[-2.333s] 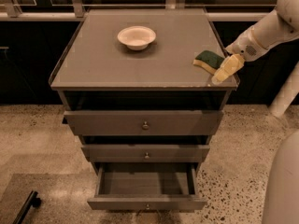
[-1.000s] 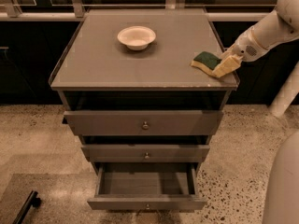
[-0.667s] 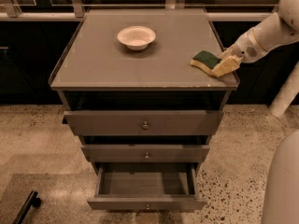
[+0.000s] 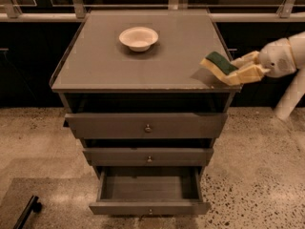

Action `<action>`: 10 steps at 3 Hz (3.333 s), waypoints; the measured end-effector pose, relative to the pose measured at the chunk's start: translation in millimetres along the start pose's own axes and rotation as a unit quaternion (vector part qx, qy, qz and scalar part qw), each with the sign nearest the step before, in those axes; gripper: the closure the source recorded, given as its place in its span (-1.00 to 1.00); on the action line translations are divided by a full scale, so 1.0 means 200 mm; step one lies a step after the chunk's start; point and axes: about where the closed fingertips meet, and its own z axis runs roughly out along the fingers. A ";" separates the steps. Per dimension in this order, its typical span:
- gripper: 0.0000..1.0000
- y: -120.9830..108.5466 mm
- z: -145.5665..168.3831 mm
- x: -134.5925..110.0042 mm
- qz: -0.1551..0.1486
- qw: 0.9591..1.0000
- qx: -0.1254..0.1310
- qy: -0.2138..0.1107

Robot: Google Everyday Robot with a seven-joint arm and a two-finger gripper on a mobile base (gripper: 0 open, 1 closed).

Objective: Place sponge into bottom drawer

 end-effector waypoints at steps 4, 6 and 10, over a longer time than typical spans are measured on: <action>1.00 0.35 0.02 0.15 0.028 0.999 -0.019 -0.025; 1.00 0.46 0.18 0.87 0.141 0.988 -0.022 -0.066; 1.00 0.51 0.48 1.53 0.273 0.958 -0.054 -0.066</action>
Offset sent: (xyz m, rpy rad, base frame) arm -0.0371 0.0031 0.0207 0.0504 -0.0457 -0.0287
